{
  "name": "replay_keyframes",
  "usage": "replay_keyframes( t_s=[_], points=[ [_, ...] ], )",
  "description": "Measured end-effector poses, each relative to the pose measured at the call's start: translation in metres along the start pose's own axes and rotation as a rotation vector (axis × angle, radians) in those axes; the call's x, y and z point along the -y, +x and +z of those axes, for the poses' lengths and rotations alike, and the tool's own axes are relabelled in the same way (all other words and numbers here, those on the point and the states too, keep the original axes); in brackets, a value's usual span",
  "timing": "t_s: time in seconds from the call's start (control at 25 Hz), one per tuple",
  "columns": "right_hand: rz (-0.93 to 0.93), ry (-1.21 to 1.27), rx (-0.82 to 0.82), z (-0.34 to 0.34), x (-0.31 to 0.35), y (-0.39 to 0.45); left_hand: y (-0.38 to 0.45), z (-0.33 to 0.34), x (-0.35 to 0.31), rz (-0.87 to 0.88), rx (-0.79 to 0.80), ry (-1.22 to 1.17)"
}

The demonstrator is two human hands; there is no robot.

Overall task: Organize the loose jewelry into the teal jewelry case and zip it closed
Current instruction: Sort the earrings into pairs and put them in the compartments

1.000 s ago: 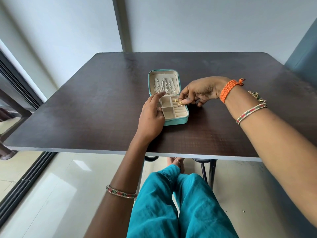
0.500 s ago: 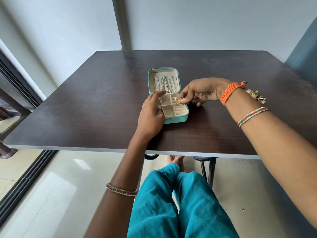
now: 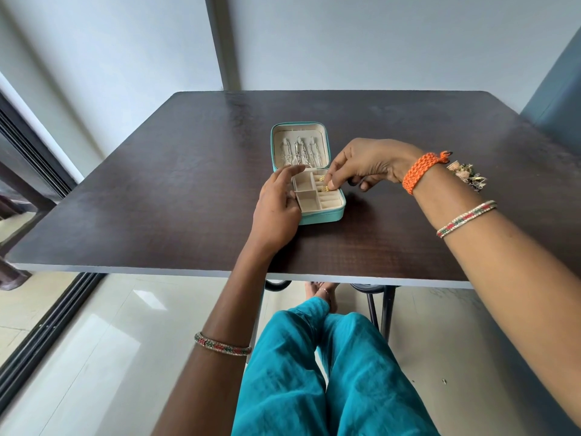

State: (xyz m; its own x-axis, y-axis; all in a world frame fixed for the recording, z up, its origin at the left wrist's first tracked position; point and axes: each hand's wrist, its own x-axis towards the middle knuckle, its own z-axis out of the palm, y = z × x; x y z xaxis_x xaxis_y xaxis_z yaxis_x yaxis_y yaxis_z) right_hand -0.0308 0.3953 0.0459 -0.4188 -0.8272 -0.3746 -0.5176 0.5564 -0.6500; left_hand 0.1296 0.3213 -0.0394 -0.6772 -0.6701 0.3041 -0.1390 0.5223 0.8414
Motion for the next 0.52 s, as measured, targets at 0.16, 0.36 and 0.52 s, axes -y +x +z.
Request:
replay_keyframes(
  t_s=[0.16, 0.36, 0.52],
  points=[
    [-0.009, 0.057, -0.014, 0.0, -0.003, -0.001, -0.001, 0.0, -0.002, 0.003, -0.01, 0.004],
    [0.016, 0.039, -0.061, 0.01, -0.005, 0.003, -0.002, -0.001, -0.005, 0.033, -0.019, 0.021],
    [0.024, 0.039, -0.072, 0.011, -0.008, -0.002, -0.003, -0.001, -0.004, 0.028, -0.041, 0.015]
  ],
)
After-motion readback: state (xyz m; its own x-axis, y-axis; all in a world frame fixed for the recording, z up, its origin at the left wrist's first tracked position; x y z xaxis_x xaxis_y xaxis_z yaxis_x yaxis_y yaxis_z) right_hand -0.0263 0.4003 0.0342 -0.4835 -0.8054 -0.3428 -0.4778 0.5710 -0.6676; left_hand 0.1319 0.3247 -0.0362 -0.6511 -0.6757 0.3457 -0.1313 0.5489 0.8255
